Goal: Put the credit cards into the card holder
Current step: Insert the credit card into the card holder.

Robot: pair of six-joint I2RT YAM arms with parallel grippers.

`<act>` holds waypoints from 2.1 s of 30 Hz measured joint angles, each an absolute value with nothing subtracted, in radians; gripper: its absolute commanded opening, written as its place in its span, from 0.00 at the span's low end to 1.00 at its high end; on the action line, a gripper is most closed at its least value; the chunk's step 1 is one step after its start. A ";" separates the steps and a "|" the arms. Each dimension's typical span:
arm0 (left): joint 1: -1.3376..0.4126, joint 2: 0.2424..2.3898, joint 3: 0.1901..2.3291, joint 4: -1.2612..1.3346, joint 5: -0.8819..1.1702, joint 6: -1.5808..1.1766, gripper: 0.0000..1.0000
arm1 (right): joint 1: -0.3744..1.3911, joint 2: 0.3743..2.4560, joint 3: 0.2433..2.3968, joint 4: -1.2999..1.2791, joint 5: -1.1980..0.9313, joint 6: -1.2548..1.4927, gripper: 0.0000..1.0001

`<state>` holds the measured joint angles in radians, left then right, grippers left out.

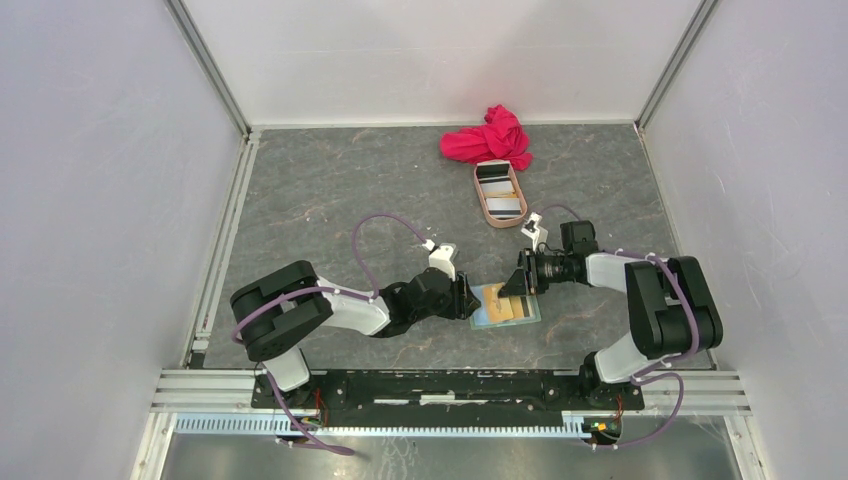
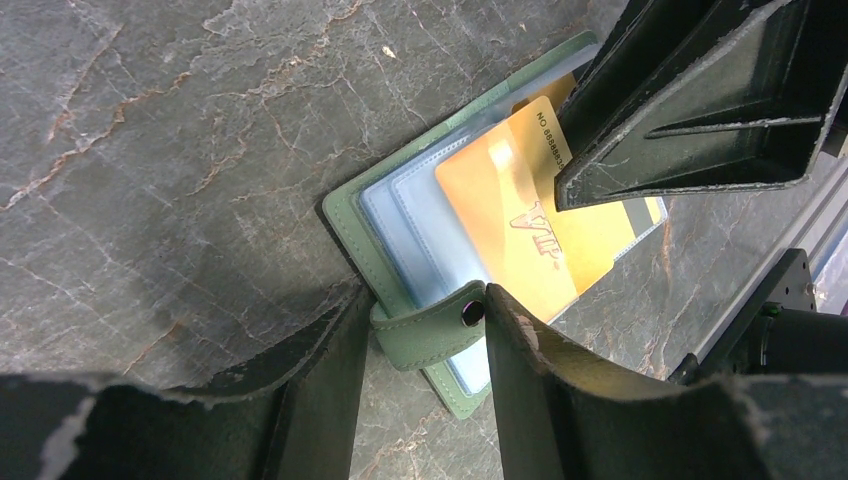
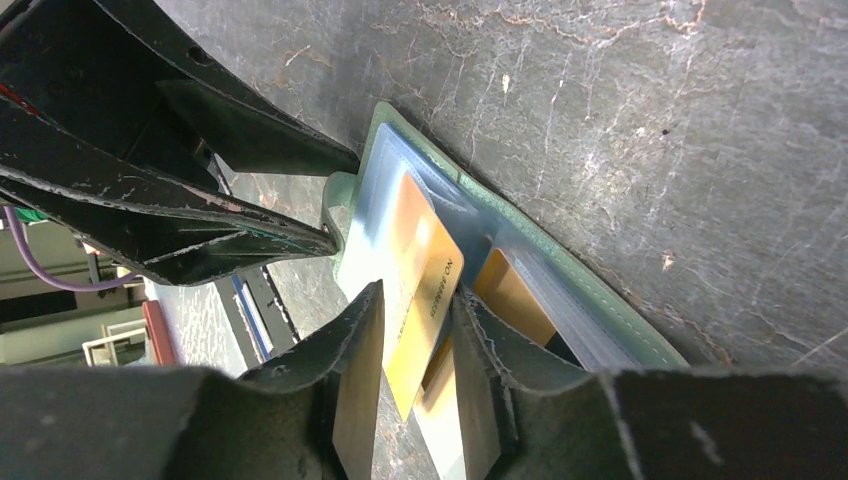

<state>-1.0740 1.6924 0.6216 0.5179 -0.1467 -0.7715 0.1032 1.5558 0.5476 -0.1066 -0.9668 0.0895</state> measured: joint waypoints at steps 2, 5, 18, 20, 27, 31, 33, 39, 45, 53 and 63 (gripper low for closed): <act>-1.074 1.692 0.621 0.518 -0.147 -0.772 0.53 | 0.105 1.546 0.553 -0.121 -0.960 0.071 0.39; -1.074 1.692 0.619 0.521 -0.147 -0.772 0.53 | 0.111 1.530 0.558 -0.138 -0.946 0.044 0.40; -1.074 1.681 0.600 0.534 -0.141 -0.772 0.53 | 0.171 1.461 0.577 -0.198 -0.841 -0.060 0.44; -1.074 1.676 0.595 0.535 -0.136 -0.772 0.53 | 0.179 1.458 0.580 -0.202 -0.834 -0.072 0.44; -1.074 1.673 0.582 0.552 -0.128 -0.772 0.53 | 0.221 1.438 0.583 -0.212 -0.807 -0.104 0.49; -1.074 1.673 0.579 0.556 -0.127 -0.772 0.53 | 0.236 1.429 0.583 -0.216 -0.800 -0.117 0.50; -1.074 1.672 0.578 0.557 -0.127 -0.772 0.52 | 0.236 1.426 0.583 -0.223 -0.799 -0.126 0.51; -1.074 1.665 0.570 0.559 -0.124 -0.772 0.52 | 0.240 1.389 0.576 -0.250 -0.771 -0.147 0.51; -1.074 1.665 0.568 0.561 -0.124 -0.772 0.52 | 0.241 1.346 0.554 -0.264 -0.753 -0.164 0.51; -1.074 1.665 0.566 0.565 -0.121 -0.772 0.52 | 0.241 1.331 0.539 -0.265 -0.763 -0.167 0.51; -1.074 1.665 0.561 0.572 -0.120 -0.772 0.51 | 0.241 1.294 0.514 -0.273 -0.761 -0.167 0.50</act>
